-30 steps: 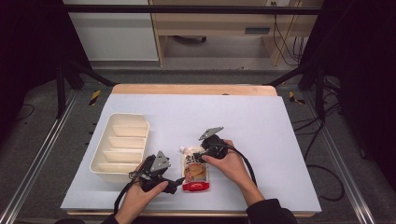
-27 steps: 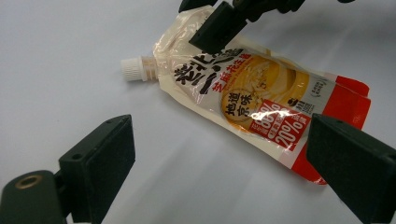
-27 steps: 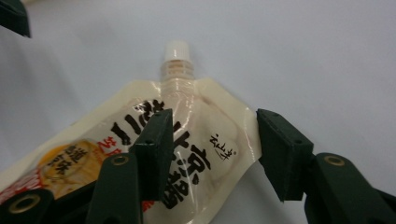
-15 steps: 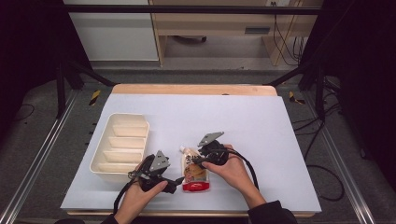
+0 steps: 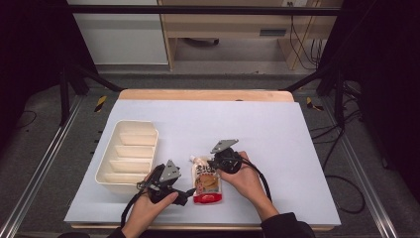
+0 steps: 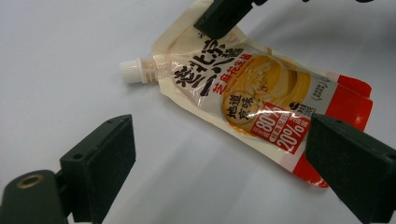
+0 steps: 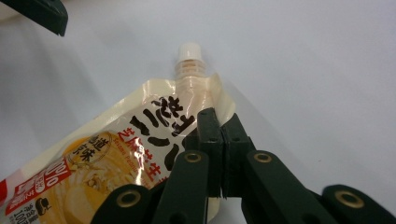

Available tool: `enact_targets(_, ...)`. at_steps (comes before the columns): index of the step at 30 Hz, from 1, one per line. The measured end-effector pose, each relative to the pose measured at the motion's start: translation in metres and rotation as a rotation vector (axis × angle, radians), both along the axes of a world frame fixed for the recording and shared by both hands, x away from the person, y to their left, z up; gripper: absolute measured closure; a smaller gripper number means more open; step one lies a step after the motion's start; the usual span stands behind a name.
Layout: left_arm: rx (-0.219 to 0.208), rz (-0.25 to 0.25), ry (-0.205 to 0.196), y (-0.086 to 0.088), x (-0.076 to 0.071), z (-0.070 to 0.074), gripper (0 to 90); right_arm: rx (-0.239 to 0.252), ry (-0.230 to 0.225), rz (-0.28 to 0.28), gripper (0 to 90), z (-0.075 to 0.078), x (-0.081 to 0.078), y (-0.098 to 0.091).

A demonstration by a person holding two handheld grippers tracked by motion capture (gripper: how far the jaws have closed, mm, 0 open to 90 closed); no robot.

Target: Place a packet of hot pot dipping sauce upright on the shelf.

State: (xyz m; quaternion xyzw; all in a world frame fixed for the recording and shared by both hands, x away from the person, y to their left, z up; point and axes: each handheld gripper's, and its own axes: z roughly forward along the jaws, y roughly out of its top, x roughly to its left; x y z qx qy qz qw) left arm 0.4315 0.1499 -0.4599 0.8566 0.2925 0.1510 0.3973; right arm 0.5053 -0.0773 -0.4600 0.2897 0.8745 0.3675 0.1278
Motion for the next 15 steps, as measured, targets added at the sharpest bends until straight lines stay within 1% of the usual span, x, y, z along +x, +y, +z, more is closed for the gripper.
enact_targets(2,-0.007,0.001,-0.001,0.0,0.0,0.0,8.5,0.011,-0.013,0.004,90.0,0.003,-0.001,-0.002)
enact_targets(3,-0.001,-0.002,0.002,0.001,0.0,0.0,8.5,0.018,-0.016,-0.005,90.0,0.005,-0.002,-0.002)
enact_targets(4,-0.003,-0.002,0.002,0.001,0.0,0.0,8.5,0.019,-0.026,0.0,90.0,0.007,-0.002,-0.003)
enact_targets(5,-0.005,-0.003,0.003,0.001,0.0,0.001,8.5,0.031,-0.029,-0.004,90.0,0.009,-0.003,-0.002)
enact_targets(10,-0.007,-0.005,0.005,0.001,0.0,0.001,8.5,0.068,-0.075,0.008,90.0,0.025,-0.01,-0.004)
enact_targets(11,-0.007,-0.005,0.005,0.001,0.0,0.001,8.5,0.068,-0.075,0.008,90.0,0.025,-0.01,-0.004)
enact_targets(12,-0.007,-0.006,0.007,0.001,0.0,0.001,8.5,0.078,-0.097,0.014,90.0,0.033,-0.014,-0.005)
enact_targets(15,-0.008,-0.008,0.009,0.001,0.001,0.0,8.5,0.091,-0.116,0.011,90.0,0.039,-0.015,-0.007)
